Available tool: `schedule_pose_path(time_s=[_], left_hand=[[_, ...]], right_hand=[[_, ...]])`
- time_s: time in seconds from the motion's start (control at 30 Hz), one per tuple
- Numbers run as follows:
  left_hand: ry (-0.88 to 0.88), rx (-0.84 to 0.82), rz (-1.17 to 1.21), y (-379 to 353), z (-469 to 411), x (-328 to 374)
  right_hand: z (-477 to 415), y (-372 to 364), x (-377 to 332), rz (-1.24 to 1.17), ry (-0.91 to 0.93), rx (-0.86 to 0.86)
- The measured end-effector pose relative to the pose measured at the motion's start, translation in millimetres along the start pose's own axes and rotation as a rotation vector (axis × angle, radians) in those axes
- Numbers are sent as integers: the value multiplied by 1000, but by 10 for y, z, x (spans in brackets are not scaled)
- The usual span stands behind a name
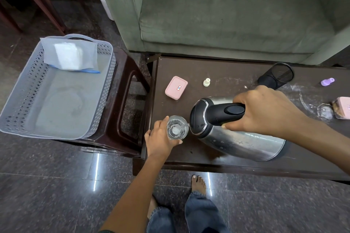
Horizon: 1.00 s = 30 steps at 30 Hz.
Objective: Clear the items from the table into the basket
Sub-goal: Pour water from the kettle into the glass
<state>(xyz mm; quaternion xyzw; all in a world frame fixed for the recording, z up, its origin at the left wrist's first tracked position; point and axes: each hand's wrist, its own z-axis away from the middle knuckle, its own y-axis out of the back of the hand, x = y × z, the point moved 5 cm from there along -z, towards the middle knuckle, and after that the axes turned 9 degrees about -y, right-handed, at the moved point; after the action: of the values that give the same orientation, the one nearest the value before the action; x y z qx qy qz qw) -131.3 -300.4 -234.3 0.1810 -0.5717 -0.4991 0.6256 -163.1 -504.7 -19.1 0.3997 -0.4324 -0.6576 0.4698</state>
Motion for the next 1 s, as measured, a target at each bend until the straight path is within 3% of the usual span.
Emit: schedule_pose_path(time_s=[1.0], left_hand=[[19, -17, 11, 11, 6, 24]], right_hand=[[15, 36, -86, 23, 48, -6]])
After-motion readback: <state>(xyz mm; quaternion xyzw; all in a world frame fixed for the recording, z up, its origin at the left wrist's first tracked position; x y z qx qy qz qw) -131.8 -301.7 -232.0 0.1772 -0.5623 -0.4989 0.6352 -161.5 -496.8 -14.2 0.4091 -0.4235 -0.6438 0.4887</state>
